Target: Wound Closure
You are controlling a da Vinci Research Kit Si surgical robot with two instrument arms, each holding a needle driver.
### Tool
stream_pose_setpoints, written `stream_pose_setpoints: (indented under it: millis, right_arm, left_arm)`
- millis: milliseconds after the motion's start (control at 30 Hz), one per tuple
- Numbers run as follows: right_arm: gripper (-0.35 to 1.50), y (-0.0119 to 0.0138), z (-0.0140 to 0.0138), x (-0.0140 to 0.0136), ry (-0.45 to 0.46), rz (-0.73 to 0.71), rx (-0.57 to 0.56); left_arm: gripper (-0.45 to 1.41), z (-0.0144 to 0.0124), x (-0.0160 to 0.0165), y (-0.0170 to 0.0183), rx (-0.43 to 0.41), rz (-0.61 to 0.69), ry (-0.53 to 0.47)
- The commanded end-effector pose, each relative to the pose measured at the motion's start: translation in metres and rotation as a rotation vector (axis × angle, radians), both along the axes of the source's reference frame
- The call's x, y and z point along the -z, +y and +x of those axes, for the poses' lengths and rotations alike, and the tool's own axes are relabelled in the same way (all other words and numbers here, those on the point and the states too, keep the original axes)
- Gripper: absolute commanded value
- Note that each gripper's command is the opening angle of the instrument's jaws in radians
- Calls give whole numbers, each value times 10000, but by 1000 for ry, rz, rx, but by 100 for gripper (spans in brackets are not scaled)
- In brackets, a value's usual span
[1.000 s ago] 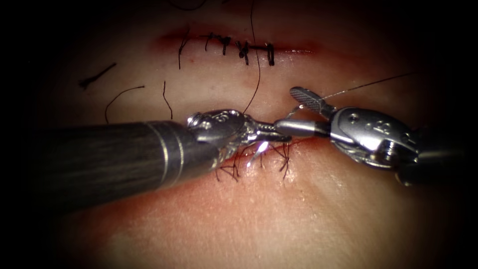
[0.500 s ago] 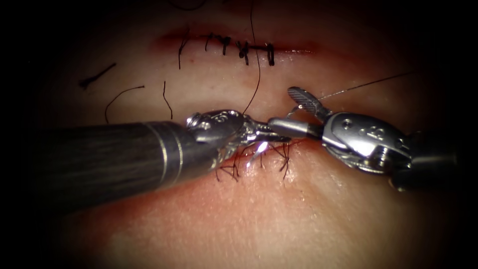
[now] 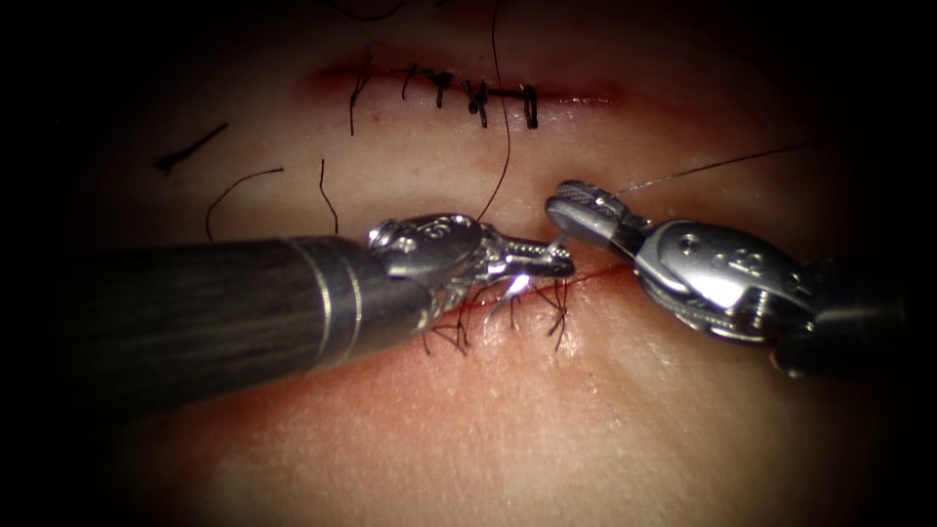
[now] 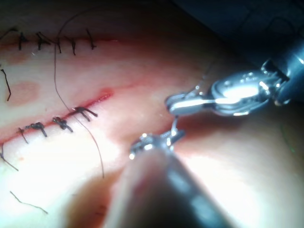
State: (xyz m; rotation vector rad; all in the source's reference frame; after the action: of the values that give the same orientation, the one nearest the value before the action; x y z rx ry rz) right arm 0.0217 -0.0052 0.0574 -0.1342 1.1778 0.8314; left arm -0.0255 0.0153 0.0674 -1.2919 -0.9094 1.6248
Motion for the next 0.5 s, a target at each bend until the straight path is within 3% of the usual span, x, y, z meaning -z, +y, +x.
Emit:
stream_pose_setpoints:
  millis: [33,133,167,200,233,267,300,400,500]
  right_arm:
    - [-35,-5,5,-6,-3,7,9]
    - [-35,-5,6,-5,2,8,16]
    - [-35,-5,6,-5,2,9,20]
    - [-35,-5,6,-5,1,11,26]
    - [-35,-5,6,-5,9,15,28]
    - [-35,-5,5,-6,9,15,47]
    - [-35,-5,4,-6,6,11,68]
    - [-35,-2,-2,-8,-22,-31,156]
    - [-35,0,-10,-12,-5,-23,291]
  left_arm:
    - [-27,-6,-6,-1,0,2,0]
    - [-25,-6,-4,0,1,3,0]
    - [-15,-6,-3,0,1,3,0]
    - [17,-6,-2,0,1,4,0]
    - [34,-7,-1,0,5,5,3]
    - [32,-9,-1,1,14,4,12]
    - [63,-11,1,2,23,5,21]
    - [108,-13,5,3,12,-56,22]
    - [116,-13,9,5,4,-92,21]
